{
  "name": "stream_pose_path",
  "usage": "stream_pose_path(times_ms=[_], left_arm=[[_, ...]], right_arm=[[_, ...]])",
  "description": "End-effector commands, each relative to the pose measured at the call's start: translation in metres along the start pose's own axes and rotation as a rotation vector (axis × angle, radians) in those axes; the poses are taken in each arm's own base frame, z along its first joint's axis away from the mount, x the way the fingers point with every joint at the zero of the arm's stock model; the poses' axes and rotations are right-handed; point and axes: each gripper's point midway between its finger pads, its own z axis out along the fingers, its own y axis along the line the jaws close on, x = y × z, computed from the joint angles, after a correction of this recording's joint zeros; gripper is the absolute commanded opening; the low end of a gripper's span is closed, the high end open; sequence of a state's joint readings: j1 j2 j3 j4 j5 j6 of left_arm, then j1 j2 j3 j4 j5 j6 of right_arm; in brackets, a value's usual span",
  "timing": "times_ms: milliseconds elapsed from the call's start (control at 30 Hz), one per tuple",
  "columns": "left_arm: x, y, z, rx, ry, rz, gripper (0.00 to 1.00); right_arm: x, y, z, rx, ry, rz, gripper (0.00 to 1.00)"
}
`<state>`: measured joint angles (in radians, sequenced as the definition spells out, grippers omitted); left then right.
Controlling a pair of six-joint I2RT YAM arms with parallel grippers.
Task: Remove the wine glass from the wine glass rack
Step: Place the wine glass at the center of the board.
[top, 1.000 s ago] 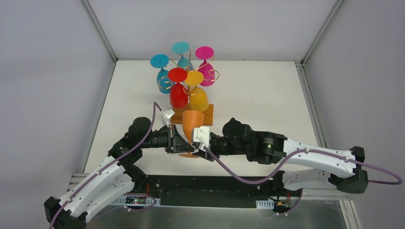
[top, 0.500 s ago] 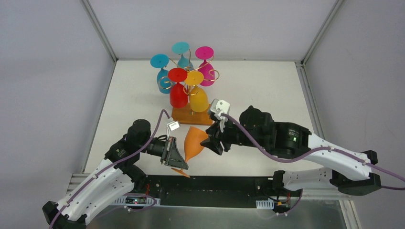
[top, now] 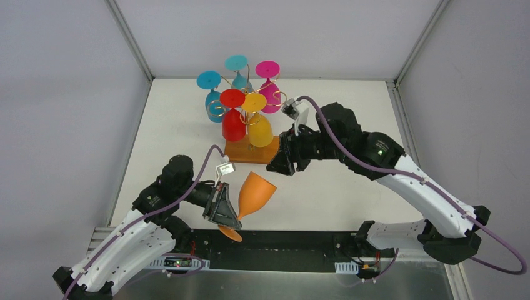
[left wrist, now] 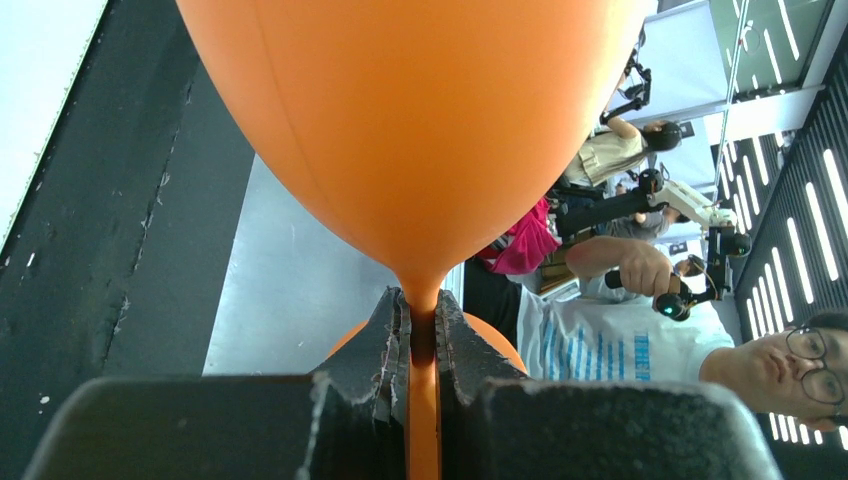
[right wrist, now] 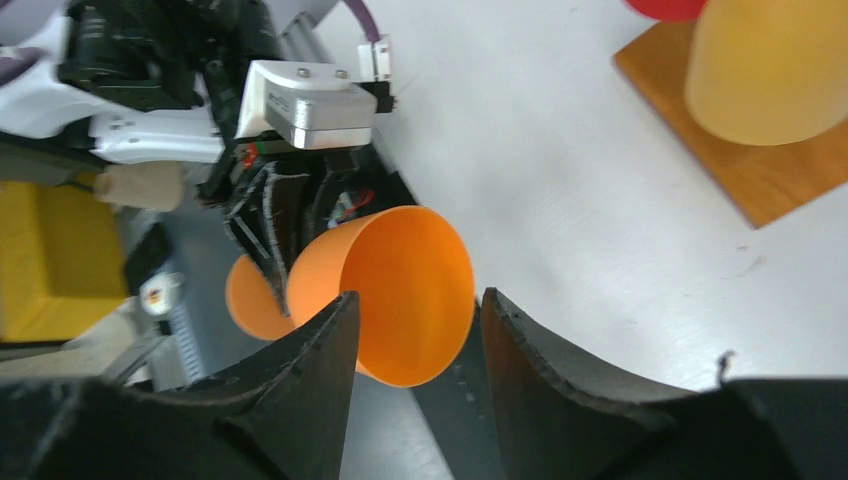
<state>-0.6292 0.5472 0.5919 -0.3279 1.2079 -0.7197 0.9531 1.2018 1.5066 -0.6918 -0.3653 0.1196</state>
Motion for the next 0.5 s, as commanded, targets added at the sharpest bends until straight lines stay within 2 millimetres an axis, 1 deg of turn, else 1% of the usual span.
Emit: stream_pose_path(times_ms=[0, 200, 467], left_arm=[[0.001, -0.019, -0.004, 0.058, 0.022, 0.104, 0.0], [0.0, -0.021, -0.004, 0.059, 0.021, 0.112, 0.0], [-0.002, -0.02, -0.004, 0.057, 0.018, 0.12, 0.0]], right_arm=[[0.001, 0.036, -0.01, -0.248, 0.037, 0.065, 0.52], [0.006, 0.036, -0.006, -0.315, 0.064, 0.092, 0.52], [0.016, 0.046, -0.004, -0.414, 0.138, 0.105, 0.52]])
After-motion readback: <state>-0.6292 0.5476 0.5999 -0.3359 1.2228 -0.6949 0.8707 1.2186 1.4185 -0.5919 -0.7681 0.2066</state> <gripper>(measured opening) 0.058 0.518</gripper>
